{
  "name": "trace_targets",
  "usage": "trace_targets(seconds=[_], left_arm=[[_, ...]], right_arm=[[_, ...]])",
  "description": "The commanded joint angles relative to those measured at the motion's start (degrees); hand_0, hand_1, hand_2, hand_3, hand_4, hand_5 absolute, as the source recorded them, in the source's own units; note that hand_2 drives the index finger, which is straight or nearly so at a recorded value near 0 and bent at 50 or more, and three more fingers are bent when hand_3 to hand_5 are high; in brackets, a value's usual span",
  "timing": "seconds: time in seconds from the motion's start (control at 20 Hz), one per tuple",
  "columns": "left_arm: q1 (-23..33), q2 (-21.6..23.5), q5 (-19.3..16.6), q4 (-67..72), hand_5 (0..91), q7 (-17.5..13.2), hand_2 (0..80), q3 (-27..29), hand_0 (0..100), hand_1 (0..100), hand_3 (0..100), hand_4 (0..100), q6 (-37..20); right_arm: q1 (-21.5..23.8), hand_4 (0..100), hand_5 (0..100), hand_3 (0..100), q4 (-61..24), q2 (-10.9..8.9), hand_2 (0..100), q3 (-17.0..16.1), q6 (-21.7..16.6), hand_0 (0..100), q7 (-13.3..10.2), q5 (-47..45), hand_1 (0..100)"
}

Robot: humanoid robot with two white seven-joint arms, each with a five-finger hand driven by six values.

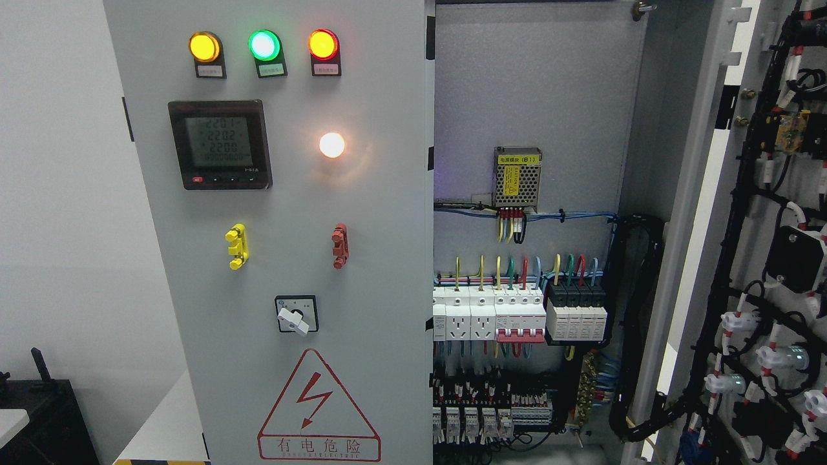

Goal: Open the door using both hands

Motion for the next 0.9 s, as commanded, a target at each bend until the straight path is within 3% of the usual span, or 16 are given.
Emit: trace_targets(seconds=[0.0, 0.05, 0.2, 0.4, 0.6, 0.7, 0.85], left_arm=[[-6.5, -15.9, -14.2, 28.6, 0.0, 2.5, 0.0, 17.0, 0, 0, 0, 4, 0.6], [-6.6, -16.0, -17.1, 28.6, 0.0, 4.2, 0.0, 19.4, 0, 0, 0, 4, 0.7], [-6.6, -16.2, -18.9, 28.7, 0.0, 6.4, 0.0, 22.2, 0, 0, 0, 4, 1.2], [-6.6, -16.4, -19.2, 28.7, 0.0, 7.2, 0.0, 24.3, 0, 0, 0, 4, 8.4], [-6.0, -16.4, -24.9, 28.9, 0.0, 7.2, 0.0, 28.5, 0, 0, 0, 4, 9.9], [-4.6, -16.3, -28.4, 28.7, 0.0, 7.2, 0.0, 31.2, 0, 0, 0, 4, 9.8], [-3.4, -16.3, -30.5, 28.5, 0.0, 7.2, 0.0, 33.4, 0, 0, 0, 4, 9.7]], right_arm=[[0.9, 0, 0, 0, -5.5, -0.67, 0, -0.1, 0.0, 0, 0.0, 0.1, 0], [1.9, 0, 0, 0, -7.8, -0.76, 0, -0.1, 0.0, 0, 0.0, 0.1, 0], [4.6, 0, 0, 0, -14.7, -2.24, 0, -0.1, 0.0, 0, 0.0, -0.1, 0], [10.5, 0, 0, 0, -26.4, -3.3, 0, 0.0, -0.1, 0, 0.0, -0.1, 0], [17.1, 0, 0, 0, -39.9, -4.97, 0, -0.1, -0.5, 0, -0.1, 0.0, 0], [20.7, 0, 0, 0, -45.6, -6.72, 0, -0.2, -3.2, 0, -0.1, -0.1, 0], [26.5, 0, 0, 0, -52.7, -8.22, 0, -0.8, -6.5, 0, -0.1, -0.3, 0]])
